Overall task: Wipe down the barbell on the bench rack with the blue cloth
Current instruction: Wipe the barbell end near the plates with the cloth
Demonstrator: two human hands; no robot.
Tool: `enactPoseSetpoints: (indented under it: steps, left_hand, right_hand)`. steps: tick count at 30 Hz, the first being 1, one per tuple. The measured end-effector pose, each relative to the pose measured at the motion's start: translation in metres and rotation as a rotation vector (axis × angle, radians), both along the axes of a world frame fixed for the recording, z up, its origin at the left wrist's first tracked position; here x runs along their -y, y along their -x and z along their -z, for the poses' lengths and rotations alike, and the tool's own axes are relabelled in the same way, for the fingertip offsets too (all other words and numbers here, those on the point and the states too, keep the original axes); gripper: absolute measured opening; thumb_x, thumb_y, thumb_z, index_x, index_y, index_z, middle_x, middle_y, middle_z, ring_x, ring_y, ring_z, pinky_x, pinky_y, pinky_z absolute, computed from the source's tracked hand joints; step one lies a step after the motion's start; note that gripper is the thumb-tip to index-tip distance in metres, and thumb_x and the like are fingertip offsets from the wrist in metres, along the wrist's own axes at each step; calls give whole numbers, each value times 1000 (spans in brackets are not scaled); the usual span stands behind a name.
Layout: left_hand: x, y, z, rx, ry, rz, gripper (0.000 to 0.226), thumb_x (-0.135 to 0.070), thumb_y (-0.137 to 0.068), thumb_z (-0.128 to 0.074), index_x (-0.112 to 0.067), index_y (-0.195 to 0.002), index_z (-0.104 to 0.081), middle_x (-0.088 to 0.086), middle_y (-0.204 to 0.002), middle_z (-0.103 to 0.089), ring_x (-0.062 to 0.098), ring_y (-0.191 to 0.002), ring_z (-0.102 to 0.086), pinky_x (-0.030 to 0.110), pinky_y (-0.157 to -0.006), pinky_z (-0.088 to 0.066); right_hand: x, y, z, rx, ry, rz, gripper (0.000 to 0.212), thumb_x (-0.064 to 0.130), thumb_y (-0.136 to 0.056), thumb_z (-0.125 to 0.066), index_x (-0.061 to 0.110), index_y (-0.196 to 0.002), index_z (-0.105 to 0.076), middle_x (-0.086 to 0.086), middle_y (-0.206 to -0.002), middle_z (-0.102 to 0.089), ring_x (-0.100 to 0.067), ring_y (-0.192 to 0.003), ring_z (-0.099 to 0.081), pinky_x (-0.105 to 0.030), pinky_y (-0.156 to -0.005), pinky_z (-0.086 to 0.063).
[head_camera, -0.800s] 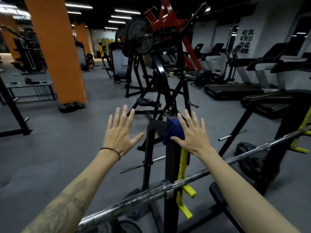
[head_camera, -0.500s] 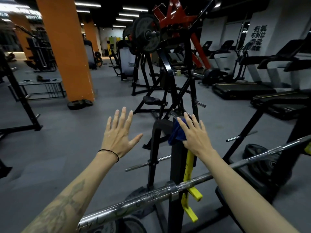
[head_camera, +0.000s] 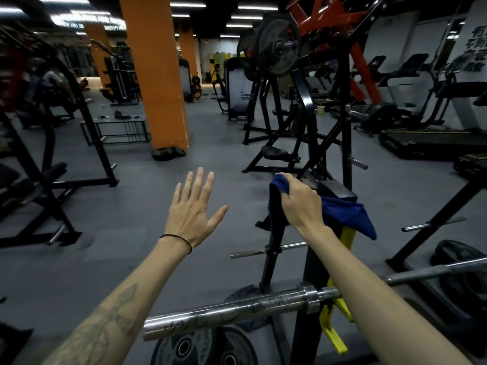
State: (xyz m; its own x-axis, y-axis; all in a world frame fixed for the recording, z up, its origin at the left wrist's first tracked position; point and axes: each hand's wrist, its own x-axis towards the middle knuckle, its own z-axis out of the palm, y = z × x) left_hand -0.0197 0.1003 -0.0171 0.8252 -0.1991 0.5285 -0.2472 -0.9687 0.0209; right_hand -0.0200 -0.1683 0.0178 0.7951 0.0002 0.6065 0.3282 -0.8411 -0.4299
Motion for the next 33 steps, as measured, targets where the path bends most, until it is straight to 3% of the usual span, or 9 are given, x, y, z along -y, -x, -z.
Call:
enactPoseSetpoints:
  steps: [11,15,18,20,23,25,27,30,33]
  left_hand:
    - [-91,47,19,-53,24,-165,85,-71,-95,-16,-20,-161,-6,6,-168,-6,28,-155,-6,48,-125,-12]
    - [-117,67,24,-78,76,-215,87,-72,-93,-14,-18,-161,-13,7,-167,-13,26,-155,-10,44,-125,-10]
    - [-132,83,38,-166,185,-248,90,-73,-90,-12,-16,-159,-25,6,-164,-25,24,-153,-20,40,-123,-16]
    - [-140,95,59,-267,290,-287,89,-73,-91,-16,-13,-152,-39,6,-157,-39,24,-147,-33,38,-119,-26]
    - [-144,116,98,-539,545,-318,53,-54,-103,-37,-14,-129,-59,5,-132,-61,23,-121,-56,34,-99,-43]
    - [-140,133,128,-719,695,-282,30,-39,-107,-41,-18,-104,-62,3,-108,-66,21,-101,-60,27,-84,-45]
    - [-134,150,160,-810,842,-273,30,-33,-108,-41,-21,-87,-58,-3,-91,-63,18,-93,-57,17,-72,-42]
    - [-129,160,204,-793,1162,-331,32,-44,-104,-44,-24,-101,-68,-3,-103,-71,19,-103,-65,31,-95,-49]
    - [-128,157,225,-731,1327,-358,32,-49,-102,-47,-27,-102,-71,-1,-99,-75,23,-97,-70,46,-94,-55]
  right_hand:
    - [-104,10,3,-132,-1,-145,37,16,-105,-49,18,-140,-58,-14,-116,-73,-42,-103,-65,-43,-81,-45]
    - [-139,12,14,-179,-15,-193,35,13,-105,-45,16,-137,-58,-16,-96,-73,-41,-88,-64,-40,-69,-39]
    - [-150,14,22,-211,-172,-214,27,15,-106,-43,19,-123,-63,-12,-77,-68,-34,-69,-61,-42,-63,-45]
    - [-158,18,25,-222,-285,-243,21,18,-107,-44,21,-111,-64,-10,-70,-64,-28,-60,-57,-41,-60,-42]
    - [-172,37,45,-265,-261,-303,23,18,-106,-50,17,-119,-68,-13,-79,-70,-33,-69,-62,-38,-63,-35]
    - [-183,57,74,-332,-133,-314,24,19,-106,-50,15,-124,-66,-18,-87,-72,-39,-79,-65,-39,-67,-37]
    - [-196,82,109,-469,-53,-334,24,20,-107,-48,15,-127,-61,-14,-92,-71,-33,-80,-66,-33,-67,-39]
    - [-211,116,157,-627,-24,-340,29,25,-108,-44,16,-131,-58,-9,-112,-71,-31,-103,-66,-33,-80,-37]
    - [-226,130,189,-556,8,-356,38,30,-94,-37,15,-115,-65,-4,-108,-70,-30,-103,-64,-37,-95,-38]
